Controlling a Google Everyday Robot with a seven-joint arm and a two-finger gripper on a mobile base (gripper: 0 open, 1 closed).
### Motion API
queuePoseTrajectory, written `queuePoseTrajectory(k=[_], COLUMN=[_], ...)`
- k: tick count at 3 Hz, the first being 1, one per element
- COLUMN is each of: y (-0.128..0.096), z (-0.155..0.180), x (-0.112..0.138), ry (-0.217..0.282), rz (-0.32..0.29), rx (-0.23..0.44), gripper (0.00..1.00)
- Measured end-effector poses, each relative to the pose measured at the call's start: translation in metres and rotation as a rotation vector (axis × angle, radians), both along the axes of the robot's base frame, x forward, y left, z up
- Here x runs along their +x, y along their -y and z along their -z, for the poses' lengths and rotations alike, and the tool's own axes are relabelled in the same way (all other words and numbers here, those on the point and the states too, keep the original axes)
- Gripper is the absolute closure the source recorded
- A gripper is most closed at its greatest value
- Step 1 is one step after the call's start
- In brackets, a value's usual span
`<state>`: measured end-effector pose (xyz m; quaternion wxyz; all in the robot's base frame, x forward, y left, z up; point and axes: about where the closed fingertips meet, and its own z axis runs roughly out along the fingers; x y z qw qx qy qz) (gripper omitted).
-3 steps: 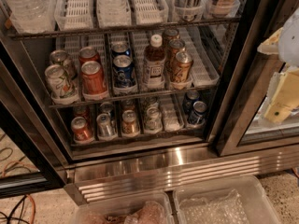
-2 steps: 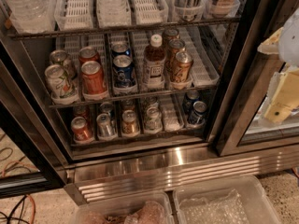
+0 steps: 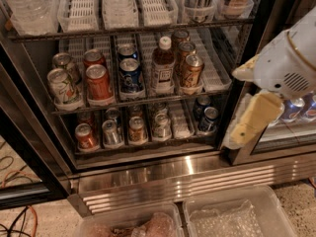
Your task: Pick 7up can from middle shelf of fridge
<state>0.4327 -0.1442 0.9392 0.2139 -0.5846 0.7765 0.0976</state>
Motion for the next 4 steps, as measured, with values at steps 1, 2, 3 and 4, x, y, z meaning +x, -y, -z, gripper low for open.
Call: queuePoseTrajectory(k=[1,2,3,4], y=[-0.065,-0.065,-0.074,-0.108], z=[-0.001,-0.001,0.024,0.066], x=[-0.011,-0.012,-0.023,-0.041], ry=[-0.005,-0.003,-0.029,-0.055], rz=[-0.024,-0.023,-0.007,0.01], rx=[0.172,0.171,0.174,0.24], gripper=[0.0,0.0,0.0,0.0])
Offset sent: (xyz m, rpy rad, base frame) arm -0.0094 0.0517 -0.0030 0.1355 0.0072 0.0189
